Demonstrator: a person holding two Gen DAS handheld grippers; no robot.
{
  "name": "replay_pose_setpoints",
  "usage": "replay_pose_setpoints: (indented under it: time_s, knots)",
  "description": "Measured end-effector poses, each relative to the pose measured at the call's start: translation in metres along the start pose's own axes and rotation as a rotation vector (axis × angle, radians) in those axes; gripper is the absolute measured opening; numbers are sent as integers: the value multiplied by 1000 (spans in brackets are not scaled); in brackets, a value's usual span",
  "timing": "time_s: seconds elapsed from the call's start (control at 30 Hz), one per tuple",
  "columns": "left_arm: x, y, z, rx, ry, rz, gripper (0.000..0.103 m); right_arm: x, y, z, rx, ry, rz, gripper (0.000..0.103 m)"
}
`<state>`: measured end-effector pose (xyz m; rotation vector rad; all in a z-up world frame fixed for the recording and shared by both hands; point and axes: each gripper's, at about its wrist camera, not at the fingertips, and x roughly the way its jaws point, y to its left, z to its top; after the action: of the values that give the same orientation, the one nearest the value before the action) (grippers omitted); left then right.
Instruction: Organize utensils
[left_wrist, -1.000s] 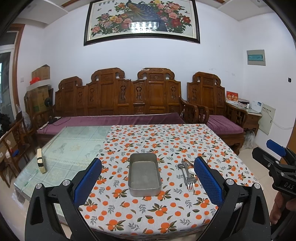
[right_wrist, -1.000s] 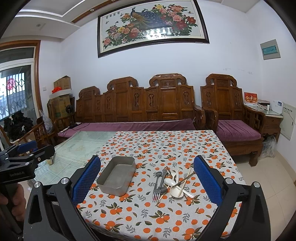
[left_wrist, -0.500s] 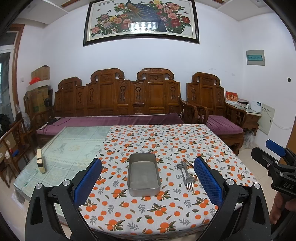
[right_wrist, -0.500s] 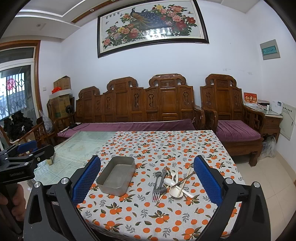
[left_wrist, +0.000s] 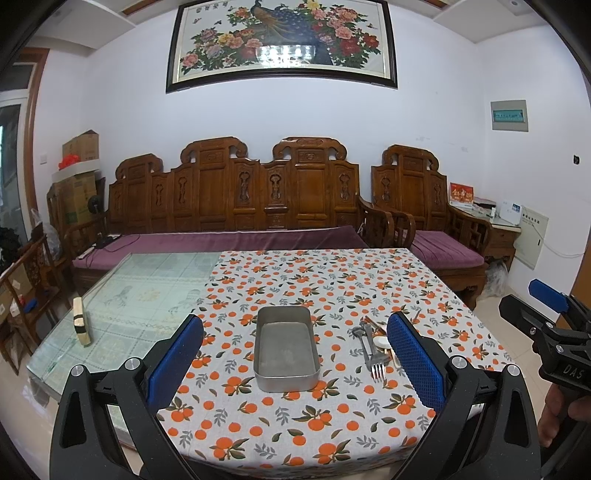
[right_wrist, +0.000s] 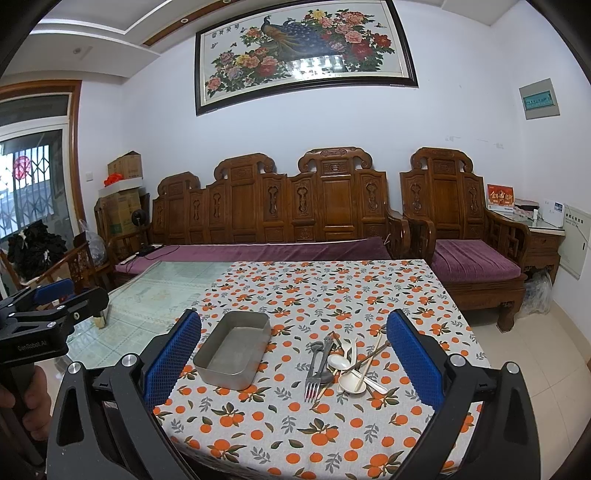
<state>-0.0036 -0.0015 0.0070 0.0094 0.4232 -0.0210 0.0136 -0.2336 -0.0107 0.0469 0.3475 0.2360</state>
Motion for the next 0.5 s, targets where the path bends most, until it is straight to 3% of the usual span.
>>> replay_pose_setpoints:
  time_s: [0.5]
  knots:
    - [-2,-3,1,1,0,-5,97,0,0,0,2,1,0,100]
